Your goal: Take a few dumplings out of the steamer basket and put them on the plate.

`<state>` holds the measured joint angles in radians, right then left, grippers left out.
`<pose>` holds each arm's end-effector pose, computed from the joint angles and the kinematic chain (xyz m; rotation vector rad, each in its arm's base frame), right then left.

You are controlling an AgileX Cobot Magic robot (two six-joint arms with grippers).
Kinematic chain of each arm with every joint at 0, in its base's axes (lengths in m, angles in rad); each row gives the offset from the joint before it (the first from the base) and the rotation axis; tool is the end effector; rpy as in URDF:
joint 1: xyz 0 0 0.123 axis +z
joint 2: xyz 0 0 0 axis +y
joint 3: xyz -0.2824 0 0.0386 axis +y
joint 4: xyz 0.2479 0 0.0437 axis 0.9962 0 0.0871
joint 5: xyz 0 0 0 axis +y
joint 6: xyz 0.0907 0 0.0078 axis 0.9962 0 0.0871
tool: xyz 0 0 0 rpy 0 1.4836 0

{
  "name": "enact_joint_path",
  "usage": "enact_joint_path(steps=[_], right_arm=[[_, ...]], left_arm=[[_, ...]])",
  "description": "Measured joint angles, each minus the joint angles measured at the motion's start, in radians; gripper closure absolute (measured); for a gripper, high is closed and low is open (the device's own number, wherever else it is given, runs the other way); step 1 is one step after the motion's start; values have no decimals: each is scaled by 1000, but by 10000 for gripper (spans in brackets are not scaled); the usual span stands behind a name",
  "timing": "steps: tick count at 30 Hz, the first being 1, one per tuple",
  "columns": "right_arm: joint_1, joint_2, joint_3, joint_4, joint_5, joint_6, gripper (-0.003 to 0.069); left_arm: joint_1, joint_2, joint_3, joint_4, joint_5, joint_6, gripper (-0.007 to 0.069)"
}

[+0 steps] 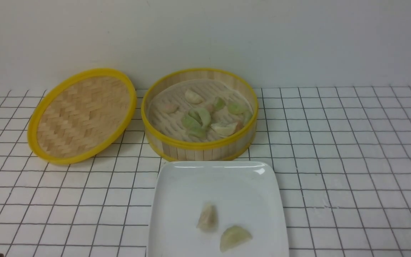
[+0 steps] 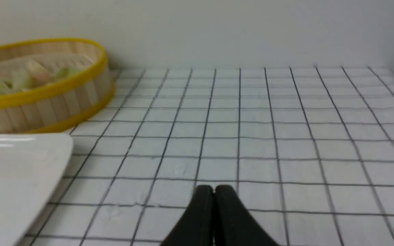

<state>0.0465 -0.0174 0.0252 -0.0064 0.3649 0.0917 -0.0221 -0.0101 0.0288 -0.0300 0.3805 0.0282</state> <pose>0.0525 0.0022 0.1727 0.0380 1.8569 0.0897 0.0525 -0.0022 0.1698 0.0288 1.8825 -0.0254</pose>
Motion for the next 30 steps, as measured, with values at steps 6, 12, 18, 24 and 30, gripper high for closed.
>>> enact_joint_path(steps=[6, 12, 18, 24, 30], right_arm=[[-38, 1, 0, 0, 6, 4, 669], [-38, 1, 0, 0, 6, 12, 669], [-38, 1, 0, 0, 6, 12, 669], [-38, 1, 0, 0, 6, 12, 669], [-38, 1, 0, 0, 6, 12, 669]], left_arm=[[0, 0, 0, 0, 0, 0, 631], [0, 0, 0, 0, 0, 0, 631], [0, 0, 0, 0, 0, 0, 631], [0, 0, 0, 0, 0, 0, 631], [0, 0, 0, 0, 0, 0, 631]])
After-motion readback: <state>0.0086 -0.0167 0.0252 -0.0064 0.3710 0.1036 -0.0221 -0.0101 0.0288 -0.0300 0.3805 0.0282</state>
